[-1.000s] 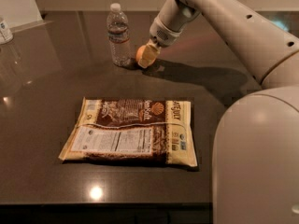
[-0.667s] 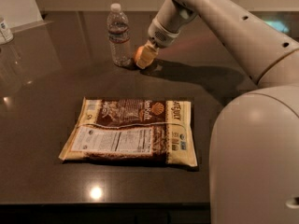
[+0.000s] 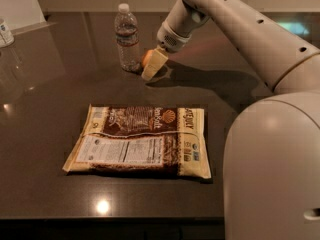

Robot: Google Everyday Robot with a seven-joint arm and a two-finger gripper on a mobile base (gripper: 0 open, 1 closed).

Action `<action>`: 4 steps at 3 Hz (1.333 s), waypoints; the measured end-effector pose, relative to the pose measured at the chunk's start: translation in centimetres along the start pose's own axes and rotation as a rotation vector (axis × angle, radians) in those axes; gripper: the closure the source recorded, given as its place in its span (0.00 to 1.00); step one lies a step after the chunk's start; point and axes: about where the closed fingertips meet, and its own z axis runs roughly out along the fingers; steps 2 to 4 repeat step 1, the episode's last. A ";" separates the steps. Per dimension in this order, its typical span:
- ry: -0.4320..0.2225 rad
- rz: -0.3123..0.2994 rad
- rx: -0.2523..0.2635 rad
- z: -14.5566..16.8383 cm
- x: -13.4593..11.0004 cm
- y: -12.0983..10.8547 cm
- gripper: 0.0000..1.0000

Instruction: Move orange near water bottle

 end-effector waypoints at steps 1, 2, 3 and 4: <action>0.000 0.000 0.000 0.0 0.0 0.0 0.00; 0.000 0.000 0.000 0.0 0.0 0.0 0.00; 0.000 0.000 0.000 0.0 0.0 0.0 0.00; 0.000 0.000 0.000 0.0 0.0 0.0 0.00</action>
Offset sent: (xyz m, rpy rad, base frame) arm 0.0000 0.0000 0.0000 0.0000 0.0000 0.0000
